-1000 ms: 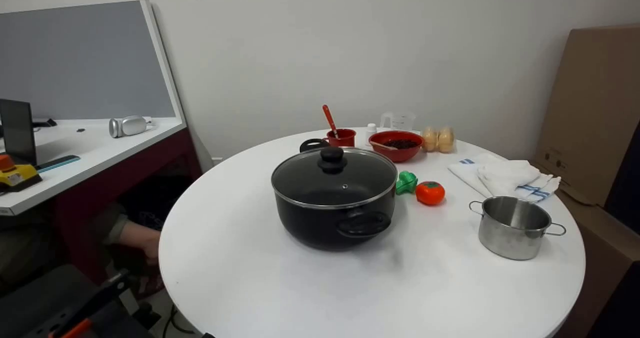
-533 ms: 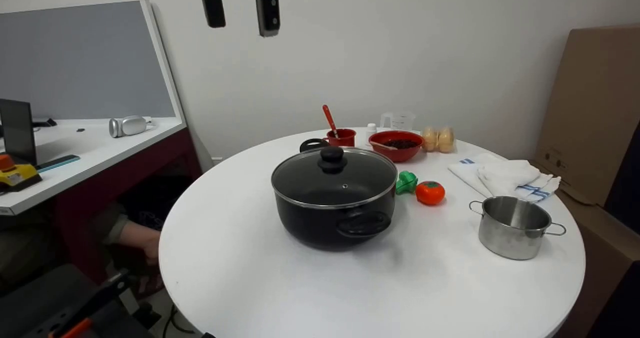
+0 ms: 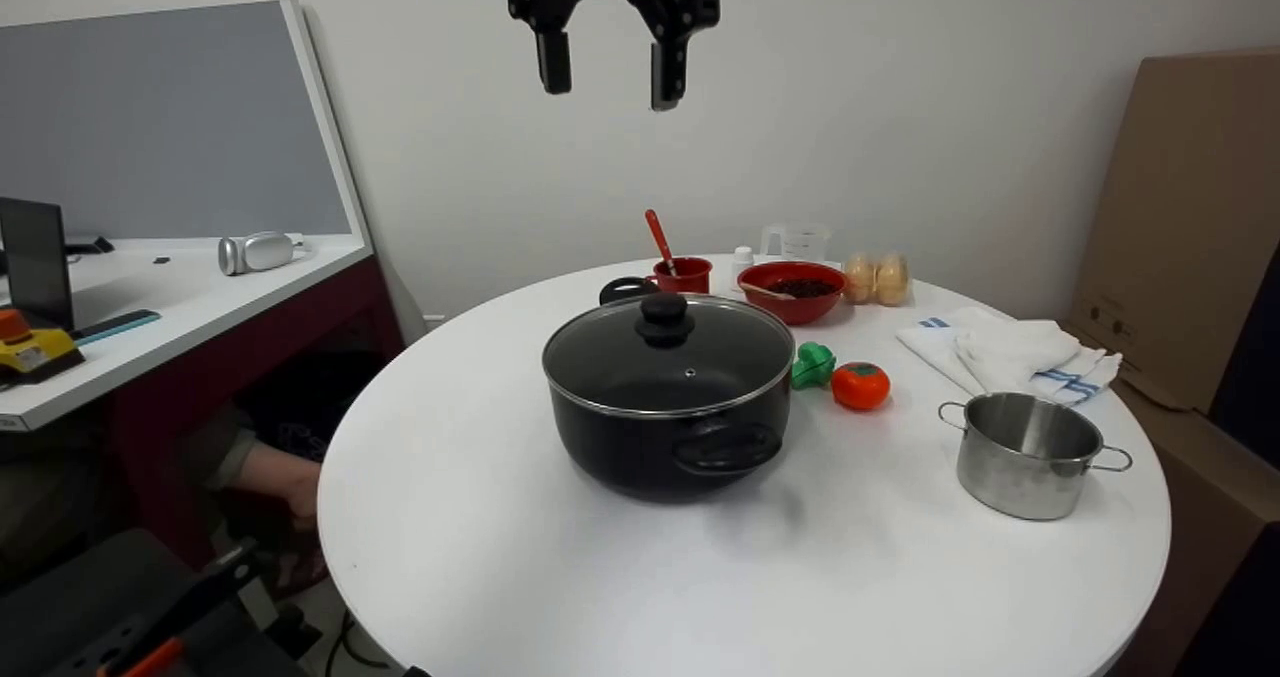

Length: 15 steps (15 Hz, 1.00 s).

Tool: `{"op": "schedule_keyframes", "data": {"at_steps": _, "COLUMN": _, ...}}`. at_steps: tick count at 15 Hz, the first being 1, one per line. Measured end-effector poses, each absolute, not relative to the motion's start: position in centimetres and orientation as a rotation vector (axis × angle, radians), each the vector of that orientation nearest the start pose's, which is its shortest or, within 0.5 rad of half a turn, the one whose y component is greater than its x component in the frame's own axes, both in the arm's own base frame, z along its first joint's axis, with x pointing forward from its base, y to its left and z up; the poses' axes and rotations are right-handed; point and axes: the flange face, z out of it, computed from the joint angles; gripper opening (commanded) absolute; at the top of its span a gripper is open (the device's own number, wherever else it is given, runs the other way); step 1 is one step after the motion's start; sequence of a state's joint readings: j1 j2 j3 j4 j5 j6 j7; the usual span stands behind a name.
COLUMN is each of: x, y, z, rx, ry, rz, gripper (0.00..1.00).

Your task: Uncover the pot and place the tomato and broccoli toys inside then cover it up again

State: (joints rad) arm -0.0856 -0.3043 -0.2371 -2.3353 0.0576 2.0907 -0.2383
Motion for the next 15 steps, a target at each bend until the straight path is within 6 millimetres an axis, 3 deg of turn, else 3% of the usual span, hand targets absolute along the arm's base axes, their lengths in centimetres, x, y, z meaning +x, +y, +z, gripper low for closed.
{"op": "schedule_keyframes", "data": {"at_steps": 3, "x": 45.8, "y": -15.1, "z": 44.6, "rx": -3.04, "ry": 0.163, "rz": -0.087, "gripper": 1.0}}
{"op": "schedule_keyframes", "data": {"at_steps": 11, "x": 46.6, "y": -15.7, "z": 43.7, "rx": -3.052, "ry": 0.182, "rz": -0.1, "gripper": 1.0}}
{"op": "schedule_keyframes", "data": {"at_steps": 15, "x": 48.4, "y": -16.1, "z": 41.0, "rx": -3.072, "ry": 0.193, "rz": -0.125, "gripper": 1.0}}
